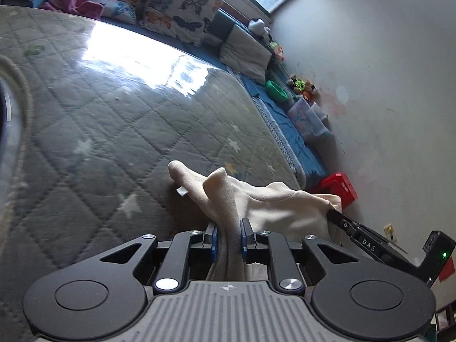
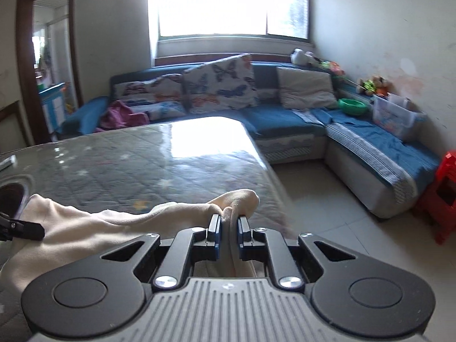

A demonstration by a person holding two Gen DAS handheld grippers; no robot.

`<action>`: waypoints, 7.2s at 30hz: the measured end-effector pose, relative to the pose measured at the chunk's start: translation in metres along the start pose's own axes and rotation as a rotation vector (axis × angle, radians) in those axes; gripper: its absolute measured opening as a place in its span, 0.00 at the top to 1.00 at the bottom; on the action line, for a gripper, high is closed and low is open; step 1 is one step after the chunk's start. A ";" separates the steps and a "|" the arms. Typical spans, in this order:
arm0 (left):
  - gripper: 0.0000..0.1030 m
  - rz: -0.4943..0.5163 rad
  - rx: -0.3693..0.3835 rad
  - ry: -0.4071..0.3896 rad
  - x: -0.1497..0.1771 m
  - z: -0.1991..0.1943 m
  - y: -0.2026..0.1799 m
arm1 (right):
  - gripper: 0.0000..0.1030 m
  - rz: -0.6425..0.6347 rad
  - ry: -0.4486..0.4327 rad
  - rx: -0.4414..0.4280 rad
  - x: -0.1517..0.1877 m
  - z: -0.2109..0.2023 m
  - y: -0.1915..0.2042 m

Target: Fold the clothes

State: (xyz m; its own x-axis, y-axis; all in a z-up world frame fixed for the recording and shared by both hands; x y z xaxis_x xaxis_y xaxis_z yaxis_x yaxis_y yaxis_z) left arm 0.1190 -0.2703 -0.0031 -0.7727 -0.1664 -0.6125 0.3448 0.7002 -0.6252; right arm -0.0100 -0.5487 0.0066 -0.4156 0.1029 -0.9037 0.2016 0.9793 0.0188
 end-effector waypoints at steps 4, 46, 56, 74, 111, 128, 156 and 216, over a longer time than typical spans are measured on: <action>0.84 0.046 -0.025 0.042 0.009 0.016 -0.006 | 0.90 0.006 0.019 0.053 0.007 0.006 -0.019; 0.77 0.305 -0.067 0.079 0.005 0.075 -0.039 | 0.79 -0.001 0.089 -0.016 0.030 0.046 0.010; 0.76 0.319 -0.067 0.058 0.006 0.060 -0.046 | 0.63 -0.051 0.054 -0.027 0.024 0.029 0.021; 0.74 0.378 -0.058 0.021 0.017 0.025 -0.047 | 0.56 -0.138 0.099 -0.093 0.045 -0.013 0.051; 0.59 0.432 -0.108 0.019 0.060 -0.029 -0.028 | 0.37 -0.045 0.080 -0.002 0.062 -0.070 0.027; 0.59 0.390 -0.181 -0.001 0.047 -0.025 -0.010 | 0.33 -0.066 0.093 -0.012 0.067 -0.061 0.035; 0.16 0.462 -0.169 -0.083 0.073 -0.075 -0.034 | 0.00 -0.025 0.032 -0.030 0.065 -0.093 0.055; 0.00 0.543 -0.244 -0.250 0.127 -0.149 -0.073 | 0.00 -0.056 -0.075 -0.128 0.092 -0.174 0.079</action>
State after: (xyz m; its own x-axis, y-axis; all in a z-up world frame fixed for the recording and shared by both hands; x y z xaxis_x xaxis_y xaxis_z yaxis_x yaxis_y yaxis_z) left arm -0.0840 -0.2389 0.0370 -0.3646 0.1199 -0.9234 0.4979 0.8631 -0.0845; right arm -0.1864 -0.4313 -0.0010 -0.3549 0.0389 -0.9341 0.0634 0.9978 0.0175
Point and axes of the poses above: each gripper's, at about its wrist camera, not at the fingertips, and z roughly the way its jaws point, y to its left, x to its underside, the point moved 7 cm from there along z, roughly the way its jaws point, and after that the axes turned 10 degrees about -y, right-handed, at the moved point
